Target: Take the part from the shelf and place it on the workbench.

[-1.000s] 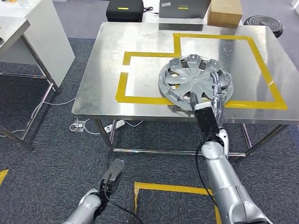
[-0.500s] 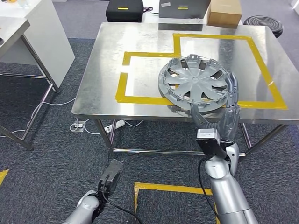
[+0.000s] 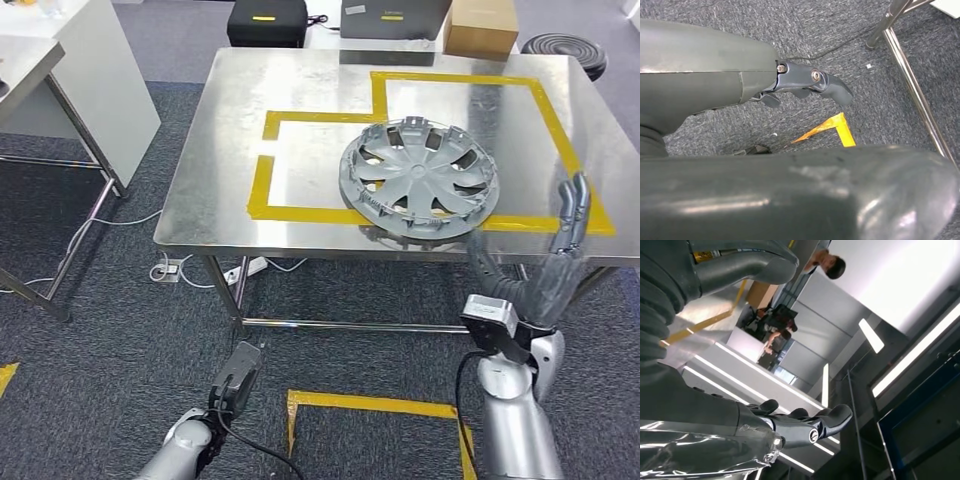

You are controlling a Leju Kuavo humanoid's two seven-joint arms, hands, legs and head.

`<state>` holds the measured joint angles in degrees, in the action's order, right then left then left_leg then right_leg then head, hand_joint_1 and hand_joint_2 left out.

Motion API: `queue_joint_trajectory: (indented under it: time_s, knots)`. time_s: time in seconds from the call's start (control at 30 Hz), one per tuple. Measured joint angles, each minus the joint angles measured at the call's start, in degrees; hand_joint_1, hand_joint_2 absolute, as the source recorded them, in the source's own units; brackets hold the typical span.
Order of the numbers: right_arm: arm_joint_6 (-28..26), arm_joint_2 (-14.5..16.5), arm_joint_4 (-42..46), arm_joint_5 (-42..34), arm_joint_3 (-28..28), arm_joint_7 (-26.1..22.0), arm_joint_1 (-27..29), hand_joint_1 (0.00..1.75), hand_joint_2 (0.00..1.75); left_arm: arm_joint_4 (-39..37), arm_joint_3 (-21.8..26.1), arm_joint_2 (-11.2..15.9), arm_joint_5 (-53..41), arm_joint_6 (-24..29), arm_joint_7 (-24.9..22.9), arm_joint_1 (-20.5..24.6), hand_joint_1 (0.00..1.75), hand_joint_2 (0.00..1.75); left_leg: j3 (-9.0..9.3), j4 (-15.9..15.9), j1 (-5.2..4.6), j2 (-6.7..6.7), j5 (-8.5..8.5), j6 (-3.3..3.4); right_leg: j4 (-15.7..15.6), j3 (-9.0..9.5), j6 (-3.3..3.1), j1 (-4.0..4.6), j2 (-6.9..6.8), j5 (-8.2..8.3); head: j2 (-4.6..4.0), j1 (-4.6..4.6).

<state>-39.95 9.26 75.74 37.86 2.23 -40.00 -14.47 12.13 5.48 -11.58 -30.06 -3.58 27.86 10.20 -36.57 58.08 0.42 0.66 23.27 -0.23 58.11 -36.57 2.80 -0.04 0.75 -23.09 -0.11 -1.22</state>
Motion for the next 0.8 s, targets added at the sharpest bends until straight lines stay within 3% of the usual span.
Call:
queue_joint_trajectory:
  time_s: [0.27, 0.8]
  knots:
    - [0.0, 0.0, 1.62, 0.85, 4.84, 0.0, 0.23, 0.0, 1.75, 0.0, 0.57, 0.02, 0.7, -0.2, 1.11, -0.1, 0.0, 0.0, 0.0, 0.0, 0.0, 0.0, 0.0, 0.0, 0.0, 0.0, 0.0, 0.0, 0.0, 0.0, 0.0, 0.0]
    - [0.13, 0.01, 3.17, -1.5, 6.96, 0.07, 0.84, 0.0, 1.75, 0.0, 0.91, 0.24, 1.68, -0.23, 2.64, -0.17, 0.0, 0.0, -0.01, 0.0, 0.0, 0.0, 0.0, 0.0, 0.0, 0.0, 0.0, 0.0, 0.0, 0.0, 0.0, 0.01]
